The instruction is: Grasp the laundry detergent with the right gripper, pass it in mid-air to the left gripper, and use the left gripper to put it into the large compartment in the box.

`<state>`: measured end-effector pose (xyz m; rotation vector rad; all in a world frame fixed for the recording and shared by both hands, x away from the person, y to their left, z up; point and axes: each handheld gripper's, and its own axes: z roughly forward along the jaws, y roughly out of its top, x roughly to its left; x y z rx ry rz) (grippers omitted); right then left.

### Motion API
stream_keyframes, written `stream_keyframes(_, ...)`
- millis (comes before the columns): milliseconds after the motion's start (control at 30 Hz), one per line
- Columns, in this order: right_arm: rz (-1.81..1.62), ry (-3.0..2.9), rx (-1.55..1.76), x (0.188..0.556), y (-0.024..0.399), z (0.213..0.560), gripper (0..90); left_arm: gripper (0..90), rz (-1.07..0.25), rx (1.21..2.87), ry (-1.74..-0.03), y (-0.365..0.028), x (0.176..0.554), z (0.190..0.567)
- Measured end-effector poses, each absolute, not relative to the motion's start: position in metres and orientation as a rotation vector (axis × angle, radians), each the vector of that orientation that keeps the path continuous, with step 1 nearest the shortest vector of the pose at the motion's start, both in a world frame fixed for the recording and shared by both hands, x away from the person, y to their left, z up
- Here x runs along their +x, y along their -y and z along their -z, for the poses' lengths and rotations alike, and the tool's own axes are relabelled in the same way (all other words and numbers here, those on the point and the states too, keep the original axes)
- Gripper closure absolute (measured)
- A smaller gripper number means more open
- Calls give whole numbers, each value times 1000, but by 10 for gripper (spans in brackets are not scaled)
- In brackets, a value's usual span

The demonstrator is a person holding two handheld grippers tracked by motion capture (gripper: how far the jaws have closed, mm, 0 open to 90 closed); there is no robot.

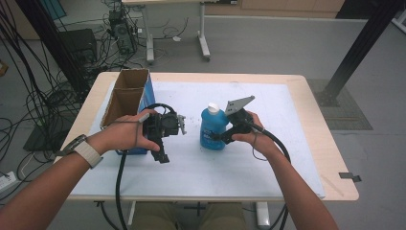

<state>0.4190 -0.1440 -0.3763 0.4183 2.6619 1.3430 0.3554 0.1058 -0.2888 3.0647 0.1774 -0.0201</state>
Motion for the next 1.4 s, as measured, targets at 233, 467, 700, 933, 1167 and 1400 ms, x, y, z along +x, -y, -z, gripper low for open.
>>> stream_keyframes(233, -1374, -2650, 431, 417, 146, 381, 250, 111, 23, 3065, -180, -106, 355, 290)
stream_keyframes(467, -1376, -2643, 434, 417, 146, 383, 259, 111, 24, 3068, -177, -105, 355, 290)
stream_keyframes(700, -1384, -2630, 438, 416, 145, 383, 262, 111, 24, 3068, -178, -105, 355, 290)
stream_keyframes(933, -1382, -2630, 436, 416, 145, 384, 275, 111, 22, 3067, -179, -105, 355, 290)
stream_keyframes(1167, -1389, -2627, 445, 415, 143, 388, 283, 111, 23, 3068, -178, -105, 355, 290)
stream_keyframes(1400, -1396, -2617, 451, 415, 143, 388, 286, 111, 22, 3067, -179, -105, 355, 290)
